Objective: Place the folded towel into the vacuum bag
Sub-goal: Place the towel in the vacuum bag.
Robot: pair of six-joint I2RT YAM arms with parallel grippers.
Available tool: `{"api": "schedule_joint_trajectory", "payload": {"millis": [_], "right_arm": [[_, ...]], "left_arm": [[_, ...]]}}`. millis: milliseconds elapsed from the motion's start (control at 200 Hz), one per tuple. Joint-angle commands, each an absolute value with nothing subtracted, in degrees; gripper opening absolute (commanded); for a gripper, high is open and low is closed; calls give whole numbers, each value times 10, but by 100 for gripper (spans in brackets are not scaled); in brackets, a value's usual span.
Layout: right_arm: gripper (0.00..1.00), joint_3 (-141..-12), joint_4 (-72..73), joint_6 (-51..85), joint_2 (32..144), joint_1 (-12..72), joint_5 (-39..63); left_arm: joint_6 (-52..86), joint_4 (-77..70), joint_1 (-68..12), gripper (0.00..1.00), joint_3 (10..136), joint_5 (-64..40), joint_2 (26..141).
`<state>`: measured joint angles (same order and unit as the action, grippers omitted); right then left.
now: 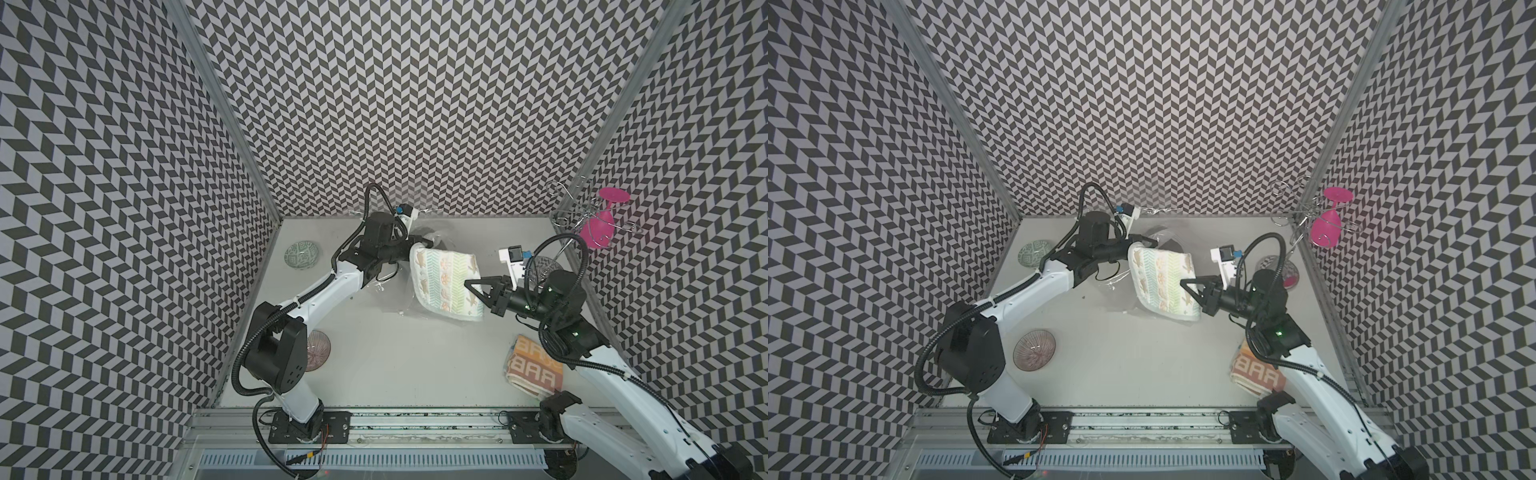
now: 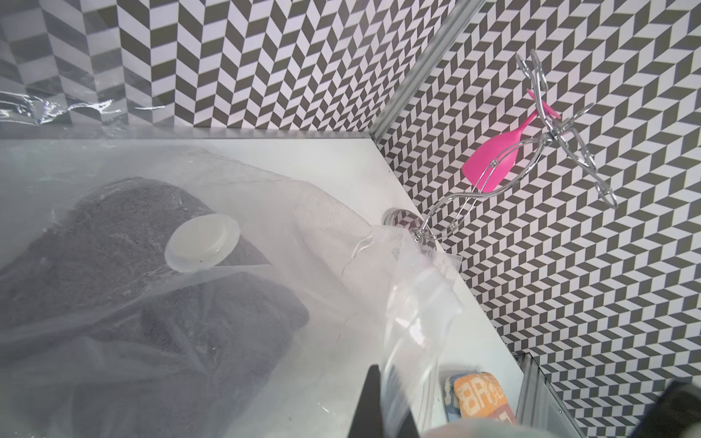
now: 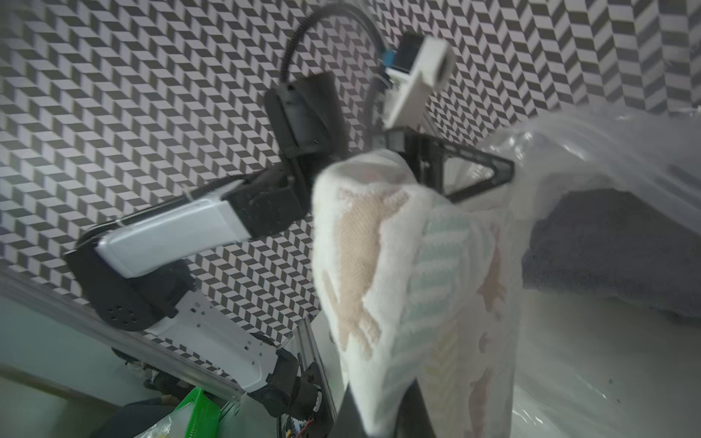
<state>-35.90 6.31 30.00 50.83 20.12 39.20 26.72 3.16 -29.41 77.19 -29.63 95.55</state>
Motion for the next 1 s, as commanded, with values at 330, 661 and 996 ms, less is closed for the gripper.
{"api": "schedule_joint_trajectory", "payload": {"millis": [330, 661, 996], "right_arm": [[0, -457, 1, 243, 679, 198, 89], [0, -449, 2, 216, 674, 191, 47], [0, -461, 96, 299, 716, 274, 137]], "left_arm": [[243, 58, -290, 0, 777, -328, 906], [223, 77, -291, 0, 792, -333, 900], [239, 40, -359, 0, 781, -329, 938]]}}
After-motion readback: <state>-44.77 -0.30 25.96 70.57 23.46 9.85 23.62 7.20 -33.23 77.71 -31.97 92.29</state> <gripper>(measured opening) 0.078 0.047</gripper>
